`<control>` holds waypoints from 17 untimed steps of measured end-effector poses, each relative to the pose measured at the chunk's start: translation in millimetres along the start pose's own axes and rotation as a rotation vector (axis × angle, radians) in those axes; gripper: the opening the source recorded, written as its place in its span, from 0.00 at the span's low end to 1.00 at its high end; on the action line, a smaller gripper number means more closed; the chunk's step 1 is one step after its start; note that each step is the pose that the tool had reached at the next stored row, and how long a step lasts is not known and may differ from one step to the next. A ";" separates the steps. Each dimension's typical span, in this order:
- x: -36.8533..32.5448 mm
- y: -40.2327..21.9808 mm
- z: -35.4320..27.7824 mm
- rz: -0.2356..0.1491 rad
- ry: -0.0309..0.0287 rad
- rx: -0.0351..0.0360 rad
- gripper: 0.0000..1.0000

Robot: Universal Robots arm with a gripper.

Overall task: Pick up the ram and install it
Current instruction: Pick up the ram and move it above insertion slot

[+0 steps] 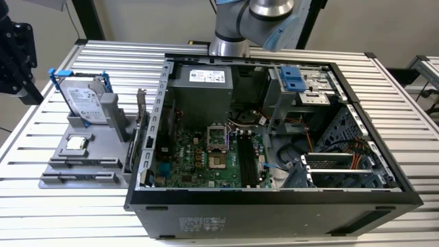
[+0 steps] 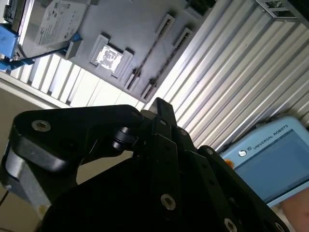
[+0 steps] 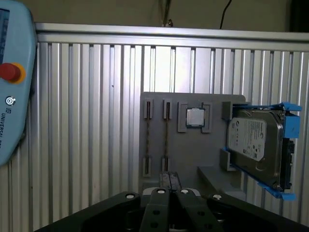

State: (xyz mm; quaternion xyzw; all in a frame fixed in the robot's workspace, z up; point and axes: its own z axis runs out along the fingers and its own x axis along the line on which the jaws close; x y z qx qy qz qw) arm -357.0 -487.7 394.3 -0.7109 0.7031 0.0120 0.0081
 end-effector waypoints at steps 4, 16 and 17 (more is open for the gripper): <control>0.0 0.0 0.0 0.000 0.0000 0.0000 0.00; 0.0 -0.1 0.7 0.000 0.0000 0.0000 1.00; 0.0 0.0 1.3 0.000 0.0000 0.0000 1.00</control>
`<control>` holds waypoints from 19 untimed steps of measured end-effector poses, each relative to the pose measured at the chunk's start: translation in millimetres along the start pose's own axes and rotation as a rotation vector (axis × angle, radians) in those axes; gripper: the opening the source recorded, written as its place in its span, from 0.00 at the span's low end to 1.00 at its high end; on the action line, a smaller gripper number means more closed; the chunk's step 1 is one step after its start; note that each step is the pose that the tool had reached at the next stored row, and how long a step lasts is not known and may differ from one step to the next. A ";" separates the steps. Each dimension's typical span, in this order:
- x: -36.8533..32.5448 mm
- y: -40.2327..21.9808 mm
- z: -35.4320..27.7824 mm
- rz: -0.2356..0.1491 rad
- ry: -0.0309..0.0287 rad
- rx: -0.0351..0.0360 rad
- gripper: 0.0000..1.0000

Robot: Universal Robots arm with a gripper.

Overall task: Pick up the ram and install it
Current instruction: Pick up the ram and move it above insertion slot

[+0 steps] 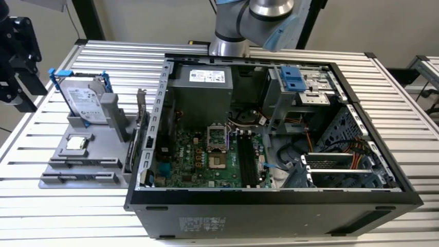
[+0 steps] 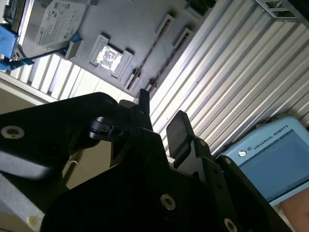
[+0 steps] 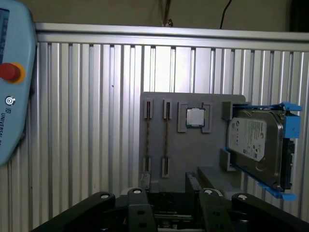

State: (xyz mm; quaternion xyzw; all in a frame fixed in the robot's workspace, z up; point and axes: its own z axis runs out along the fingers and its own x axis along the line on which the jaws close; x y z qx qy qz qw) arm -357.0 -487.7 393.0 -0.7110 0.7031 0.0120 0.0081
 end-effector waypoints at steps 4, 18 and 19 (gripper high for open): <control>0.1 0.0 3.0 0.000 0.0000 0.0001 1.00; 0.5 -0.1 18.7 0.000 0.0011 0.0000 1.00; 0.6 -0.1 20.0 0.000 0.0011 0.0001 1.00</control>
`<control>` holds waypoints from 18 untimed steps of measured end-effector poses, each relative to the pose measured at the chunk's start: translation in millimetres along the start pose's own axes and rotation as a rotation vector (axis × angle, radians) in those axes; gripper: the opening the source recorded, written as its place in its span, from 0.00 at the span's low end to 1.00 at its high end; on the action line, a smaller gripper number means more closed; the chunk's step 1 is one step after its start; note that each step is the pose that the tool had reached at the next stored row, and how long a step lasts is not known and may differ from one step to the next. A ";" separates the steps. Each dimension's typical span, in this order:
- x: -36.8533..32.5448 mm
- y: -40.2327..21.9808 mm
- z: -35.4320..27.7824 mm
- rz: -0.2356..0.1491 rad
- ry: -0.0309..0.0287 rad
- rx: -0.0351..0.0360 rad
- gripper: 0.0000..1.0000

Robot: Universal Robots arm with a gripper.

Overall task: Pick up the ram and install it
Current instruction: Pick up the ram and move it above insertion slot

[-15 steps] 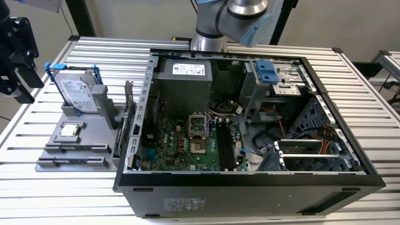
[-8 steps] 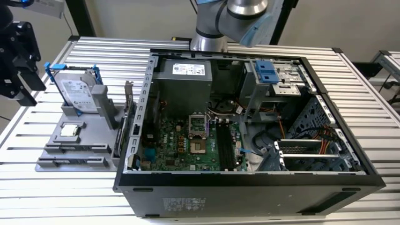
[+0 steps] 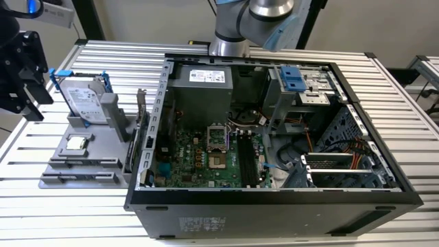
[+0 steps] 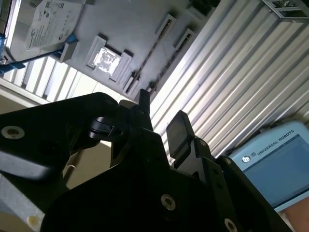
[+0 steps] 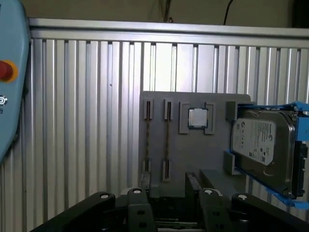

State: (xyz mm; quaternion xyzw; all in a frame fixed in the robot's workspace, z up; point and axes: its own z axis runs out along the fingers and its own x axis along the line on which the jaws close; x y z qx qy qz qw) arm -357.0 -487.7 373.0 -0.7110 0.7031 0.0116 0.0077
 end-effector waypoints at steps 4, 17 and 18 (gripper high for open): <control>0.1 0.0 4.2 0.000 0.0001 -0.0001 1.00; 0.4 -0.1 14.9 0.000 0.0001 -0.0001 1.00; 0.4 -0.1 15.6 0.000 0.0001 -0.0001 1.00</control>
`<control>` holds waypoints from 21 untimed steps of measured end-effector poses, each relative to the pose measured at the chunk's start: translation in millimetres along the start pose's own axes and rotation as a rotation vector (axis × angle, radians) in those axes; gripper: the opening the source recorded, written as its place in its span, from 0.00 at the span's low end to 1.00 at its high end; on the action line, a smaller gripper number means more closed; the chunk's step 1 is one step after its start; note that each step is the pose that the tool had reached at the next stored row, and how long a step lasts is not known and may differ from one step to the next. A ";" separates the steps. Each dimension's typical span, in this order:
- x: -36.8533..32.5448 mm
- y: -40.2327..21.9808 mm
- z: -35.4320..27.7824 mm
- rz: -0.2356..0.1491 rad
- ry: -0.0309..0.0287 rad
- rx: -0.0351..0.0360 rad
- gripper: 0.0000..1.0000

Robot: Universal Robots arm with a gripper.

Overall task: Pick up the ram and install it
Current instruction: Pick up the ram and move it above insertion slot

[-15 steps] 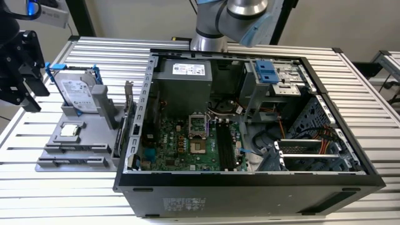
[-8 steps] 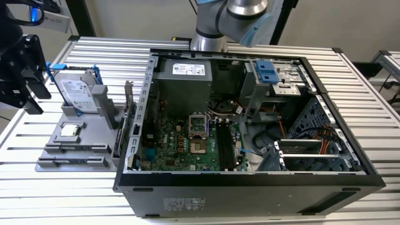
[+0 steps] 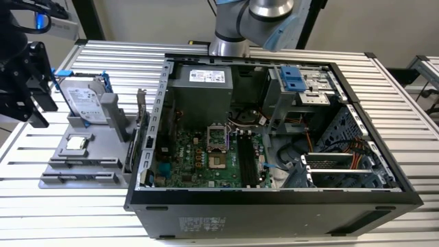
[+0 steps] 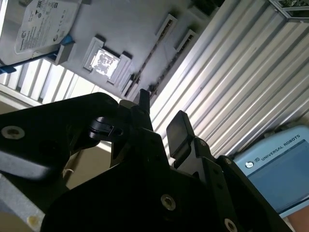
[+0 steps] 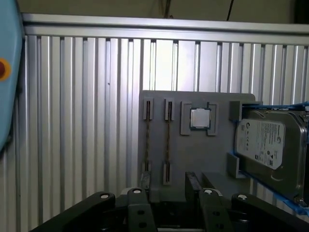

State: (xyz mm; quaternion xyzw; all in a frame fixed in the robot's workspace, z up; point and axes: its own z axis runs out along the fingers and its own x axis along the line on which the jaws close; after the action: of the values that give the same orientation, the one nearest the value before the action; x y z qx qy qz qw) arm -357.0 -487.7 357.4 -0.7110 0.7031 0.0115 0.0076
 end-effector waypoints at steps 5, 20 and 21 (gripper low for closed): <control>0.1 0.0 3.4 0.000 0.0013 -0.0027 1.00; 0.7 -0.1 25.5 0.000 0.0015 0.0016 1.00; 0.7 -0.1 26.5 0.000 0.0016 0.0015 1.00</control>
State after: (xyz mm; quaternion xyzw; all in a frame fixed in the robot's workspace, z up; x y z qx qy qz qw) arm -357.0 -487.7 330.9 -0.7110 0.7031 0.0105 0.0076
